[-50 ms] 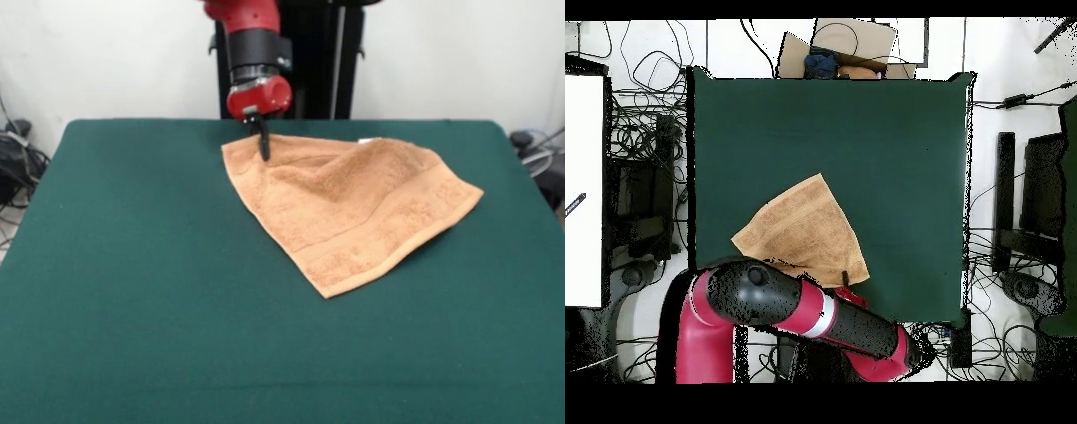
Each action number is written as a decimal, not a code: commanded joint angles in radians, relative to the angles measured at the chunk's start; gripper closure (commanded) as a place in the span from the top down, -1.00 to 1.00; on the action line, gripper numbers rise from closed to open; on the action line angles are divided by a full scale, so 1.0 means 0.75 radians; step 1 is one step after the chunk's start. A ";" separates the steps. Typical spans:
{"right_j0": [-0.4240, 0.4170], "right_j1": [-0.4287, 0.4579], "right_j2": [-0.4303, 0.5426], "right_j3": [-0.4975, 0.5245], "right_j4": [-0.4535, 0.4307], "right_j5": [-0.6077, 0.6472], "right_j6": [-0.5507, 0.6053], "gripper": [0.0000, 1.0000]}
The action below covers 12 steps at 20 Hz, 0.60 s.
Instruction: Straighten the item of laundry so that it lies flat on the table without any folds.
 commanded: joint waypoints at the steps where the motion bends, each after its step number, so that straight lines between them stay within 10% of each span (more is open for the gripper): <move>1: -0.068 0.178 0.067 -0.294 0.064 -0.016 -0.358 -1.00; 12: -0.107 0.164 0.016 -0.322 -0.040 -0.050 -0.375 -1.00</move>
